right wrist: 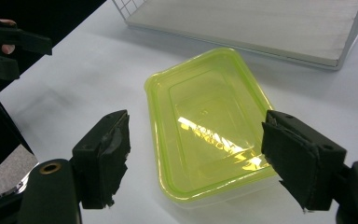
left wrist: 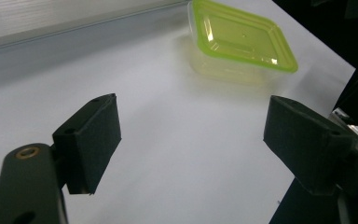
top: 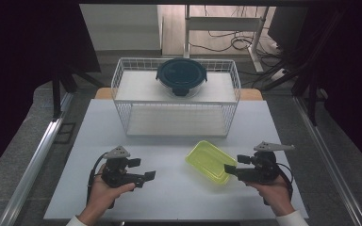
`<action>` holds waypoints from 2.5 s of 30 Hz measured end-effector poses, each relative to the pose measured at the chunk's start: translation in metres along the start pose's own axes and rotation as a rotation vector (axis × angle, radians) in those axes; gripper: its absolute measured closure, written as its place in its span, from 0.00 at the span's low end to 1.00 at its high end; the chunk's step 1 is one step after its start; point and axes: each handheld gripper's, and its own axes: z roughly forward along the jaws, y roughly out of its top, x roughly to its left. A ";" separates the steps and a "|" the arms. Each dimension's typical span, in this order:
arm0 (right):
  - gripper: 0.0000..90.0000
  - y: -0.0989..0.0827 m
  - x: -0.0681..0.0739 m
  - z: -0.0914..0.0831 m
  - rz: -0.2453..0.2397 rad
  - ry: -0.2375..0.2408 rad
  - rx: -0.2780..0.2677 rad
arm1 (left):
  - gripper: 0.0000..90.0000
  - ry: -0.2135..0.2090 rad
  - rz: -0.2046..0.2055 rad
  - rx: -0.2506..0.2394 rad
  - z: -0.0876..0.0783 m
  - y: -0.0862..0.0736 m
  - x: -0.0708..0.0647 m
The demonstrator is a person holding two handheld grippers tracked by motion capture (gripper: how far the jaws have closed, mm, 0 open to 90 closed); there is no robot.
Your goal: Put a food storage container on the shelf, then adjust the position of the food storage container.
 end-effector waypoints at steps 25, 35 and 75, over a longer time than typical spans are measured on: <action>0.28 0.009 -0.002 0.002 -0.014 -0.078 0.053 | 0.20 0.047 0.006 0.021 0.001 -0.002 0.007; 0.41 0.032 -0.008 0.022 -0.066 -0.113 0.101 | 0.20 0.029 0.013 0.036 0.004 -0.002 0.004; 0.98 0.081 -0.019 0.148 -0.411 -0.218 0.461 | 0.20 0.015 -0.010 0.027 0.001 -0.006 0.008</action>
